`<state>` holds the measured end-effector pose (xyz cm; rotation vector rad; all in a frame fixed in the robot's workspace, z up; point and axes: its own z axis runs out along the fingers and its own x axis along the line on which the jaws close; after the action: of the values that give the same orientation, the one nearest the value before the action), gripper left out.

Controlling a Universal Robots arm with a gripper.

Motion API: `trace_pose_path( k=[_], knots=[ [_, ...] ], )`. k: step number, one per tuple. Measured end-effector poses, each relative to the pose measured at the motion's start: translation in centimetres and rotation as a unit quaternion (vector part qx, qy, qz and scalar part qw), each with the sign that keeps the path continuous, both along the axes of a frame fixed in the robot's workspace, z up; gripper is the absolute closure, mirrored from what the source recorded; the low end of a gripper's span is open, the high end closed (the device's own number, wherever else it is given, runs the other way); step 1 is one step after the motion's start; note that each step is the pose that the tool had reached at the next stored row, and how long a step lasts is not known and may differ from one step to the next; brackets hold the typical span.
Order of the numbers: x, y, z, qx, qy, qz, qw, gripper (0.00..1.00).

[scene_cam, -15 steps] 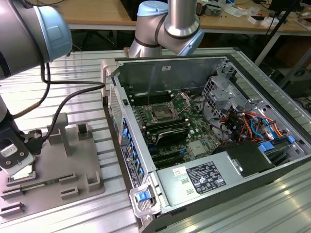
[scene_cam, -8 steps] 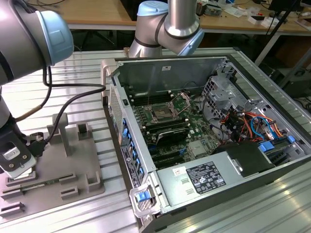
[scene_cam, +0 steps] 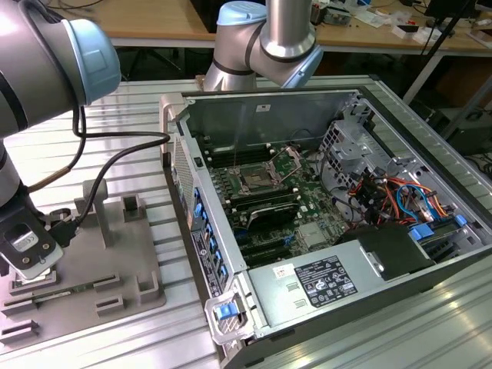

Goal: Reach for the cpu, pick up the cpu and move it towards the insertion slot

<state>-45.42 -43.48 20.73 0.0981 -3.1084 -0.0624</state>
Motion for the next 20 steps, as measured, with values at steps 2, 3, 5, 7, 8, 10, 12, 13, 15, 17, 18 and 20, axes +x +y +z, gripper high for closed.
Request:
trace_pose_path(
  k=[2, 3, 5, 7, 8, 10, 12, 13, 15, 17, 18, 20],
  knots=[
    [0.0, -0.01, -0.01, 0.0, -0.0001, 0.0, 1.0, 0.38],
    [0.0, -0.01, -0.01, 0.0, -0.0001, 0.0, 1.0, 0.38],
    [0.0, -0.01, -0.02, 0.0, 0.0, 0.001, 1.0, 0.38],
    [0.0, -0.01, -0.04, 0.0, 0.0, 0.001, 1.0, 0.37],
    [0.0, 0.0, -0.08, 0.0, -0.0001, 0.001, 1.0, 0.31],
    [0.01, 0.0, -0.27, 0.0003, -0.0002, 0.002, 1.0, 0.31],
    [0.0, 0.0, -0.47, 0.0003, -0.0001, 0.005, 0.99999, 0.31],
    [0.0, -0.01, -0.64, 0.0003, -0.0001, 0.009, 0.99996, 0.31],
    [0.0, -0.01, -0.77, 0.0002, 0.0, 0.012, 0.99993, 0.31],
    [0.0, 0.0, -0.9, 0.0003, -0.0001, 0.013, 0.99991, 0.31],
    [0.01, 0.0, -1.0, 0.0003, -0.0001, 0.013, 0.99991, 0.31],
    [0.0, 0.0, -1.24, 0.0003, -0.0001, 0.013, 0.99991, 0.31]
  ],
)
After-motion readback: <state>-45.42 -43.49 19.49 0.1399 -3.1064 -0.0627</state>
